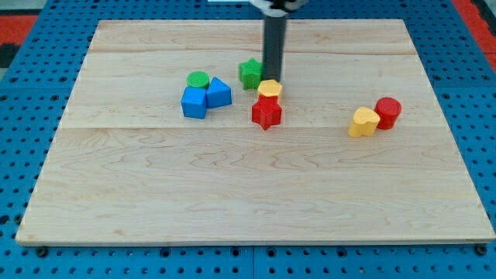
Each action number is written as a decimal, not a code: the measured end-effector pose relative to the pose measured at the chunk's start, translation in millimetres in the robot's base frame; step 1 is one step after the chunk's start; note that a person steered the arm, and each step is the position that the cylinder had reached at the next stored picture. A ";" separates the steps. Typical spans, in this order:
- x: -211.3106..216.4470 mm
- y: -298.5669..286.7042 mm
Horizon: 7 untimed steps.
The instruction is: Push the red star green star and yellow hexagon towards the center
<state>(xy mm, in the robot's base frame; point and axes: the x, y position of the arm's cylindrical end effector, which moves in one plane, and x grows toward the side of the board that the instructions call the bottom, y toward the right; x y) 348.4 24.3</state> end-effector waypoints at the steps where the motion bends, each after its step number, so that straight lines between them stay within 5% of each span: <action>1: -8.4 17.8; 7: -23.7 -33.4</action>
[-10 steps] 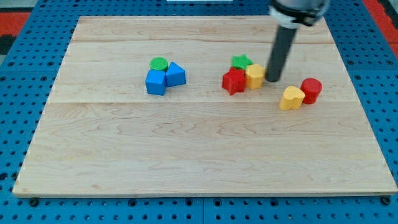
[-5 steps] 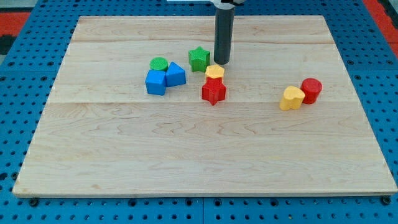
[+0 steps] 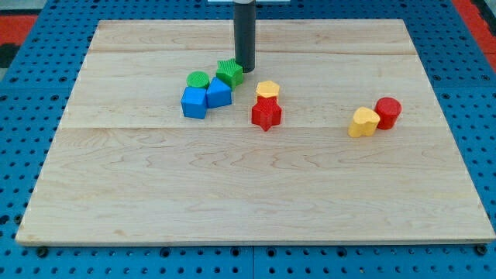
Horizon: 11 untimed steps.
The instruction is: Push the red star green star and yellow hexagon towards the center
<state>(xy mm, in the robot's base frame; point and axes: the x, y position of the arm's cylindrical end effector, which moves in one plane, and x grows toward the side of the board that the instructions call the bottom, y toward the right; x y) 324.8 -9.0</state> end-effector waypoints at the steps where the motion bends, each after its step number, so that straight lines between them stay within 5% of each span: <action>1: 11.8 12.1; 2: 13.3 83.5; 4: 109.1 70.6; 11: 54.4 55.0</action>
